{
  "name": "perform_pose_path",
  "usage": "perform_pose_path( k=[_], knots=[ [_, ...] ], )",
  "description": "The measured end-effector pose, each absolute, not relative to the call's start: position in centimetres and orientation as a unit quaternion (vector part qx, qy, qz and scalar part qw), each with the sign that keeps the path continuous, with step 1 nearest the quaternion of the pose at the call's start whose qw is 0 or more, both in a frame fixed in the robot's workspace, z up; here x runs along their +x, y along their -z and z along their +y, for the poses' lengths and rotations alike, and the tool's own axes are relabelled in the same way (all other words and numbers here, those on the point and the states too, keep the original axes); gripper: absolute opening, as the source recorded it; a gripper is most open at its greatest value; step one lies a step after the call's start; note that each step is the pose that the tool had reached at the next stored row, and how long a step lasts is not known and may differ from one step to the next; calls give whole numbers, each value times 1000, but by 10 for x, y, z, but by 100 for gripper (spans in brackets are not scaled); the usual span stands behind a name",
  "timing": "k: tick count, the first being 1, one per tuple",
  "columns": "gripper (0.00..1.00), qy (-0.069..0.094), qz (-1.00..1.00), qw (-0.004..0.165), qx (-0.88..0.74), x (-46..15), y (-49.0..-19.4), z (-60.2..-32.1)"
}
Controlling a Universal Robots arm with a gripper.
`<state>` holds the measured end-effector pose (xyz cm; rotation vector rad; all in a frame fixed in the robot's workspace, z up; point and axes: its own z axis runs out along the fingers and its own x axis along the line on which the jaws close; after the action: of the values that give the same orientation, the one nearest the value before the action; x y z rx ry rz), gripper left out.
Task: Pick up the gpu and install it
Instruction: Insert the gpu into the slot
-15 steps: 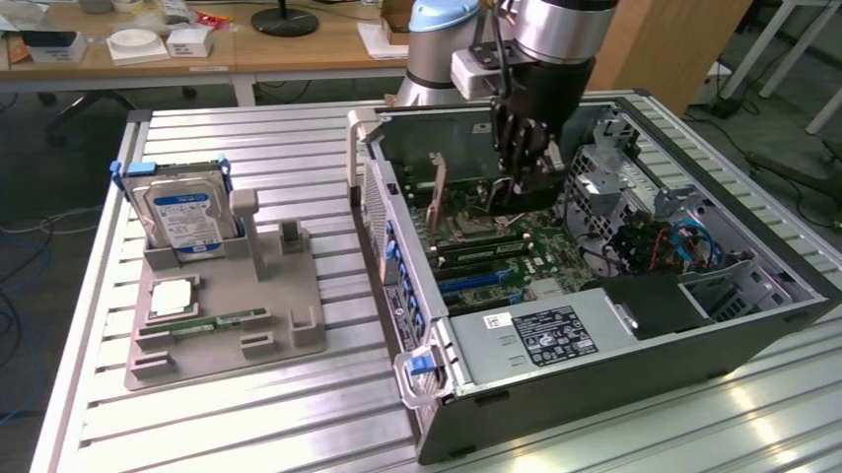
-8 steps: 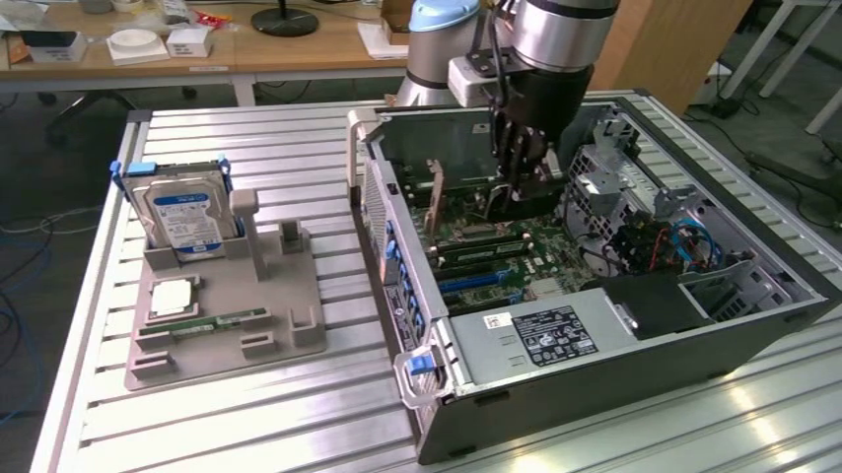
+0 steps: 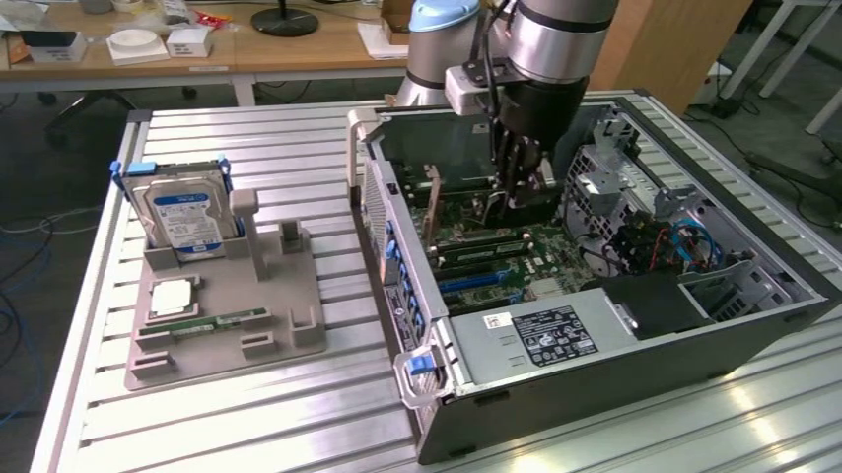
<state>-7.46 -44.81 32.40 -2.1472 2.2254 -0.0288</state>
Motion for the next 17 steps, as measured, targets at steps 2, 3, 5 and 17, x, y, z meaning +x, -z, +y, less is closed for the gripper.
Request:
perform_pose_path(
  k=[2, 3, 5, 17],
  knots=[
    [26, 9, 719, 25, -694, -75, -321, -448],
    [26, 9, 719, 24, -694, -75, -319, -448],
    [26, 9, 719, 24, -694, -75, -315, -448],
    [26, 9, 718, 24, -695, -81, -301, -455]
  ],
)
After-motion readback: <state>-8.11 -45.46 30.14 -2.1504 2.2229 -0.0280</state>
